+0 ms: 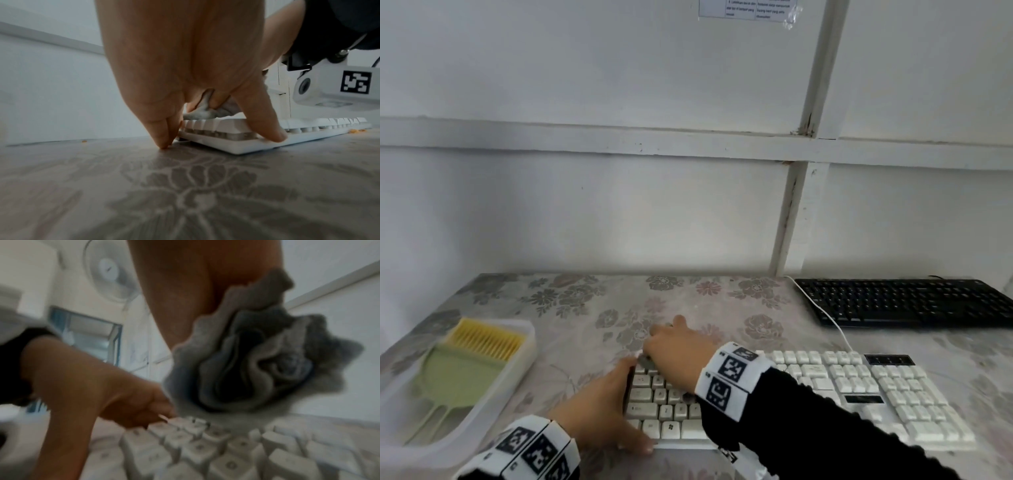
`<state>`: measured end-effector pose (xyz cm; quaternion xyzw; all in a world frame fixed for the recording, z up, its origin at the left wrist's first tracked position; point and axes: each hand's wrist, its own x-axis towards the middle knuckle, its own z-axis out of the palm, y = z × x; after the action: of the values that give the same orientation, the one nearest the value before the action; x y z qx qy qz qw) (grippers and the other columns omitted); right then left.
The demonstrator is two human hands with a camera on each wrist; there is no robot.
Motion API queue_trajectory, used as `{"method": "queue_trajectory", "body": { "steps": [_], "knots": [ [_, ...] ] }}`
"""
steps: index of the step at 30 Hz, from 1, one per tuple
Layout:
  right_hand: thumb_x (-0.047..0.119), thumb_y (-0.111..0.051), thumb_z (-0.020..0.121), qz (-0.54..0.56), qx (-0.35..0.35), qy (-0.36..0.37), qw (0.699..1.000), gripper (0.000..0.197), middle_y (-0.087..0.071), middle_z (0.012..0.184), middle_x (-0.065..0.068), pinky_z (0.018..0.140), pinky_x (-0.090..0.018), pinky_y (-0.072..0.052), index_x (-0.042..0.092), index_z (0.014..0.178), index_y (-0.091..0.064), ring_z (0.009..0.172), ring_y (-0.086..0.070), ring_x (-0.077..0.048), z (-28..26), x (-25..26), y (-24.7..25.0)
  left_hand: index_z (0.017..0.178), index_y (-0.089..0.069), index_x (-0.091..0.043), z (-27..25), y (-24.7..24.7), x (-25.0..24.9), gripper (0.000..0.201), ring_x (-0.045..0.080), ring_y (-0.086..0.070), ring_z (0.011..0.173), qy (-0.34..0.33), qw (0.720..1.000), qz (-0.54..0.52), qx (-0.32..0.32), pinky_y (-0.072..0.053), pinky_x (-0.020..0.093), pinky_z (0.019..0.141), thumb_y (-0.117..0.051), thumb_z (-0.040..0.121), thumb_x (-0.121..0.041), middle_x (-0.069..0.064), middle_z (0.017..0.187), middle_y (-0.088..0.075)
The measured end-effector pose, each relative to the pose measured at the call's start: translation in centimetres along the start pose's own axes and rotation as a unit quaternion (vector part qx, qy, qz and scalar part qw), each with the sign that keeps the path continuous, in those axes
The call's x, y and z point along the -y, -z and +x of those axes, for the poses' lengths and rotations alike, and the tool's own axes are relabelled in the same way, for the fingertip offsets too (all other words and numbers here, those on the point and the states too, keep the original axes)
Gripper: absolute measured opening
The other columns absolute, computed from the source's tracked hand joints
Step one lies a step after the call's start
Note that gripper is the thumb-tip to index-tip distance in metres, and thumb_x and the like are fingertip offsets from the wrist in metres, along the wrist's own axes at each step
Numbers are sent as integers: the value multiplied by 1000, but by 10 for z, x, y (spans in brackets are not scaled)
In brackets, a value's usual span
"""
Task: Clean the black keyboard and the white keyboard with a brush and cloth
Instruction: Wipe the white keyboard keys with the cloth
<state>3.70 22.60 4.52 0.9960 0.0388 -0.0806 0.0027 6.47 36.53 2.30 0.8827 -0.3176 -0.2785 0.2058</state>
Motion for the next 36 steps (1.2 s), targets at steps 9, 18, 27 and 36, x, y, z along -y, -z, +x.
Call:
{"method": "queue_trajectory", "body": {
  "steps": [9, 18, 27, 36],
  "knots": [
    [7, -47, 94, -74, -15, -13, 997, 26, -52, 121, -10, 92, -40, -45, 0, 113, -63, 119, -36, -36, 11, -15, -5, 136, -16, -33, 1, -3, 1, 104, 0, -42, 98, -3, 1000, 10, -14, -32, 15, 80, -83, 57, -39, -29, 94, -39],
    [14, -51, 94, 157, 18, -48, 986, 40, -41, 100, -4, 82, -38, -34, 24, 57, -38, 98, -29, -20, -14, -36, 14, 141, -9, -34, 8, -6, 12, 117, 3, -43, 106, -9, 1000, 7, -13, -33, 18, 90, -83, 52, -46, -20, 114, -43],
    [-2, -47, 89, 75, 12, -65, 995, 29, -41, 103, -4, 83, -34, -37, 13, 110, -60, 108, -41, -30, -42, -68, -17, 141, -8, -31, 8, -6, 10, 116, 4, -43, 105, -19, 999, 26, -10, -32, 16, 84, -83, 54, -47, -16, 114, -42],
    [6, -43, 95, 13, 24, -136, 990, 25, -46, 112, -7, 88, -38, -43, 14, 105, -65, 115, -36, -29, -64, -101, -16, 142, -8, -31, 6, -5, 11, 141, 7, -46, 111, -14, 1000, 23, 0, -36, 20, 97, -66, 21, -71, -12, 131, -46]
  ]
}}
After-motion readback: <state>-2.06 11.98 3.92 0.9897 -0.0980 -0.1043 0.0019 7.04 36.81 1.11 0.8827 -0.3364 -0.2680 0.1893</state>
